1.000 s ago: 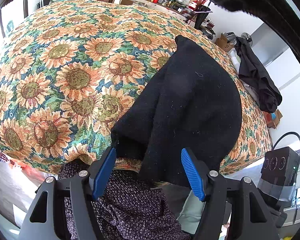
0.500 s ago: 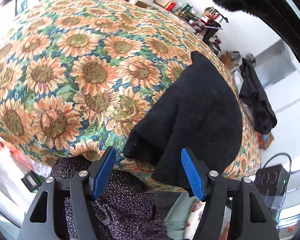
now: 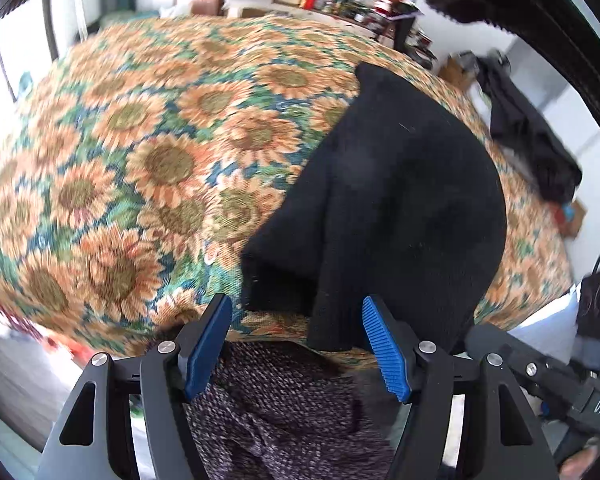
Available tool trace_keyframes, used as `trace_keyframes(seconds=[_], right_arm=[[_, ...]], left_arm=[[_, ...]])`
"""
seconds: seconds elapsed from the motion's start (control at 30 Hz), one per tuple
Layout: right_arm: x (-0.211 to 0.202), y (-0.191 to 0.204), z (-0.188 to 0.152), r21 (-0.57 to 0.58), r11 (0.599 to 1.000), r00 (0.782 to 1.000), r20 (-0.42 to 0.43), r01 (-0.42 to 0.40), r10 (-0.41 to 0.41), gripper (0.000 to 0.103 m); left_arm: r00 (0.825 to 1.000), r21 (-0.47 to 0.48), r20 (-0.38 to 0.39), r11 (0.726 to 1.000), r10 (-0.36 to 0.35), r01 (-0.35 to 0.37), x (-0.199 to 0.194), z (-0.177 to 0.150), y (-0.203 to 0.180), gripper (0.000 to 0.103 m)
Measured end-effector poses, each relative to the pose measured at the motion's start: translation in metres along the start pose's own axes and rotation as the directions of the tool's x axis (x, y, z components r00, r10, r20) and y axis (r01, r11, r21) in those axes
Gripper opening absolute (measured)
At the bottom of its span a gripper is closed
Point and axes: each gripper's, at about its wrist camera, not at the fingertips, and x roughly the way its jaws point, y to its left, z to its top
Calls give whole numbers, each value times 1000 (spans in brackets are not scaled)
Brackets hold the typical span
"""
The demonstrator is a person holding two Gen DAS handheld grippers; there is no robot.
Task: Fold clothes
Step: 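Pinch the sweater bundle end with both grippers and tighten the fold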
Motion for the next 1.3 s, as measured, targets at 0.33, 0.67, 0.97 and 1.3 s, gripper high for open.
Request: trace_keyframes(seconds=[0.33, 0.67, 0.97, 1.3], right_arm=[[4, -13, 9, 73, 997, 999, -25, -27, 29, 83], [14, -19, 8, 14, 999, 998, -46, 33, -32, 79], [8, -40, 3, 101, 995, 998, -63, 6, 0, 71], [-22, -57, -3, 145, 989, 999, -39, -19, 25, 72]], left_arm=[[989, 175, -69, 977, 134, -120, 24, -13, -19, 69], [992, 92, -122, 996, 13, -1, 2, -7, 6, 68], [930, 56, -35, 928, -366, 367, -37, 9, 3, 68], [955, 75, -137, 958, -264, 276, 14, 4, -3, 68]])
